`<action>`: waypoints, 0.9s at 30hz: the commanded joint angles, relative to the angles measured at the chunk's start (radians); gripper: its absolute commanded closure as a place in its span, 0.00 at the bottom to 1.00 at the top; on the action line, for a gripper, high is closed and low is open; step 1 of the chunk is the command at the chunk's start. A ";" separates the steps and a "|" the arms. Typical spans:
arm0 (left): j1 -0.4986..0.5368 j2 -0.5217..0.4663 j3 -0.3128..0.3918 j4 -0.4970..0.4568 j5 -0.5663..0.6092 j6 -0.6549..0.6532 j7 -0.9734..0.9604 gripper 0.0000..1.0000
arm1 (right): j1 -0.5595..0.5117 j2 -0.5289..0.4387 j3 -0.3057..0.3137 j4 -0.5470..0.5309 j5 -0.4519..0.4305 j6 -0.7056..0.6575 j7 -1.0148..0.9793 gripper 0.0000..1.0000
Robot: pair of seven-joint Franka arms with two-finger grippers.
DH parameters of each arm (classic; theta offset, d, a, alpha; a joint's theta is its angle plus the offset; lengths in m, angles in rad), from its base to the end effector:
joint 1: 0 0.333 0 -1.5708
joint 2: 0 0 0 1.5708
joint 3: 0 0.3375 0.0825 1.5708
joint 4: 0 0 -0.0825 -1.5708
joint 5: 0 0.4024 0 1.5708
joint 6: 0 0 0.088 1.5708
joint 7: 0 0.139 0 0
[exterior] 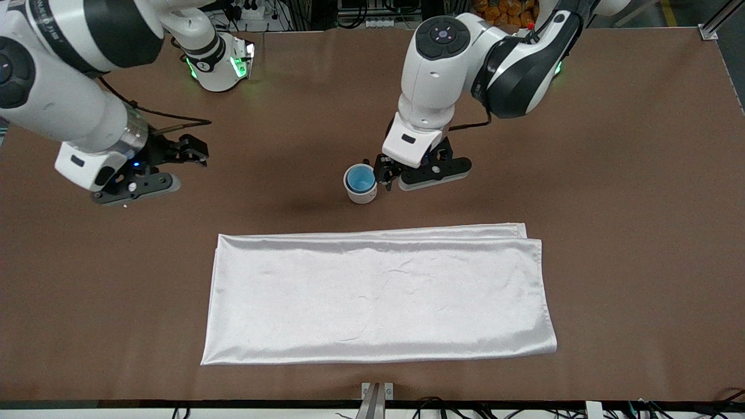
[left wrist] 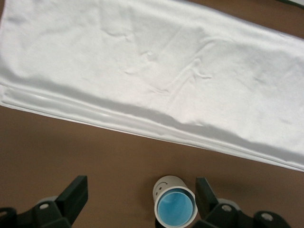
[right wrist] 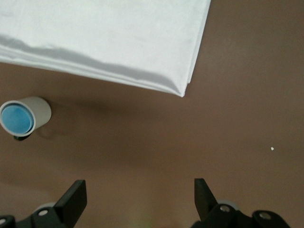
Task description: Place blue cup into white mug on table
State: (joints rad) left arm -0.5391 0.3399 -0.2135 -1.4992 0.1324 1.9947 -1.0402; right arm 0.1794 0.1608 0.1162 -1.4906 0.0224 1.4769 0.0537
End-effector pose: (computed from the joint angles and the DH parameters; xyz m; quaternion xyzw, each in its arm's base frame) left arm 0.5374 -0.4613 0.4775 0.9878 0.1295 0.0726 0.0466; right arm 0.5797 0.1748 0.5513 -0.9887 -0.1203 0.0888 0.0052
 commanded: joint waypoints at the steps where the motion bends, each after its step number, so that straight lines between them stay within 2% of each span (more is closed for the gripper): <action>1: 0.057 -0.082 -0.006 -0.024 0.021 -0.069 0.093 0.00 | 0.049 -0.020 0.005 0.079 -0.012 -0.157 0.095 0.00; 5: 0.116 -0.120 -0.006 -0.026 0.007 -0.119 0.201 0.00 | 0.042 -0.046 0.002 0.194 -0.009 -0.295 0.152 0.00; 9: 0.177 -0.148 -0.006 -0.024 0.007 -0.151 0.304 0.00 | 0.040 -0.060 -0.001 0.230 -0.012 -0.368 0.144 0.00; 12: 0.241 -0.159 -0.007 -0.024 0.003 -0.155 0.382 0.00 | 0.037 -0.044 -0.003 0.224 -0.021 -0.353 0.150 0.00; 16: 0.320 -0.163 -0.009 -0.021 -0.028 -0.155 0.486 0.00 | -0.003 0.040 -0.001 0.222 -0.004 -0.290 0.133 0.00; 21: 0.404 -0.163 -0.009 -0.007 -0.057 -0.175 0.604 0.00 | 0.014 0.026 0.002 0.234 -0.110 -0.279 0.146 0.00; 27: 0.465 -0.163 -0.009 0.013 -0.071 -0.207 0.672 0.00 | -0.047 0.017 -0.015 0.246 -0.125 -0.248 0.141 0.00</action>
State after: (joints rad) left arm -0.1126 0.1954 -0.2111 -1.4939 0.0895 1.8348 -0.4187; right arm 0.1855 0.1971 0.1034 -1.2789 -0.0782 1.2290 0.1867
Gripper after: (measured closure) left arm 0.000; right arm 0.000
